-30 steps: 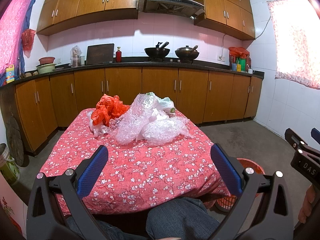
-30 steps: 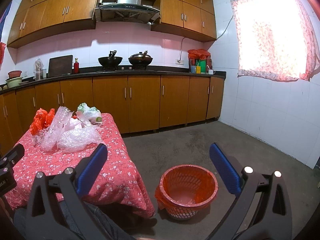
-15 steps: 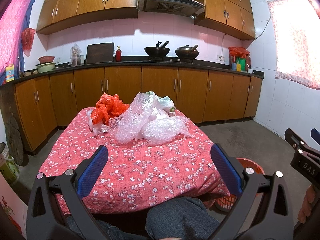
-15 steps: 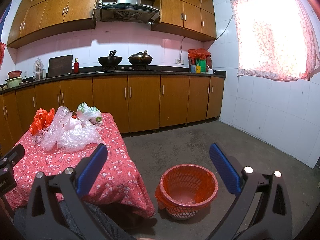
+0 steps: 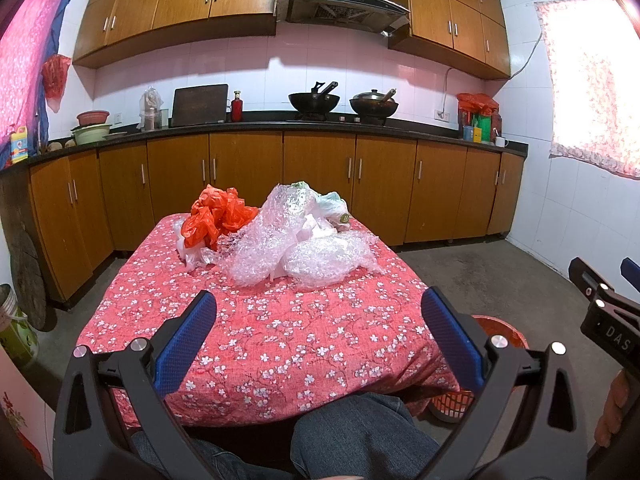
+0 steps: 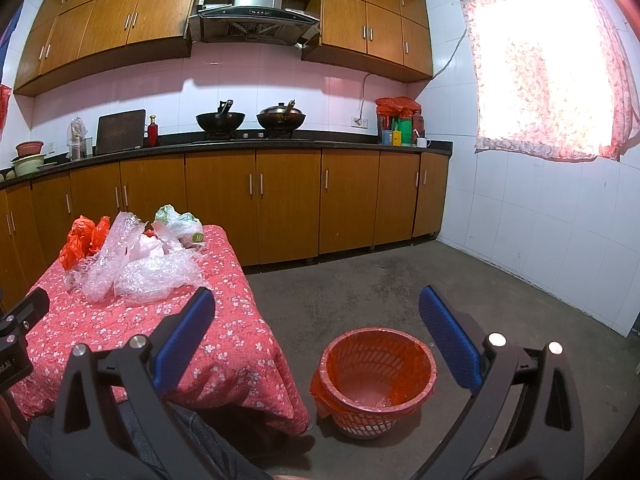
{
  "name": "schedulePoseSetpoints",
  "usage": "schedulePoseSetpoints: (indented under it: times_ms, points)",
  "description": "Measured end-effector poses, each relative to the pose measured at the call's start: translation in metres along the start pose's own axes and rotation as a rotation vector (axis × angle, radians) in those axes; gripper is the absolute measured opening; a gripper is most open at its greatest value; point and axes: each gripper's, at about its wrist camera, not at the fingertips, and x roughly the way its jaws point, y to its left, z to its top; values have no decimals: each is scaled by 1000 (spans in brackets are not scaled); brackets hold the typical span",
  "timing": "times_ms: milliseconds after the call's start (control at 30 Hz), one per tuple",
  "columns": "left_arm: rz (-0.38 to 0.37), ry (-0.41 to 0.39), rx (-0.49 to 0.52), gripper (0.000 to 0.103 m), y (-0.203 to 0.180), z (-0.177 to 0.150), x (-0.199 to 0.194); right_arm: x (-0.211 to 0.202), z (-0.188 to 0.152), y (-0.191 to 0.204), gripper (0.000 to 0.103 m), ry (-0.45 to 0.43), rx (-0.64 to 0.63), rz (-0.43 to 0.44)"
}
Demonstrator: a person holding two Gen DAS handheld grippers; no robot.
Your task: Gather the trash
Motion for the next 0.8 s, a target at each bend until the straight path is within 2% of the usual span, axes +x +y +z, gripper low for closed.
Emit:
schedulePoseSetpoints:
  times_ms: [800]
  points:
    - [2,3,-3,101,3,-4,2,1,0,0,99,2,2,0]
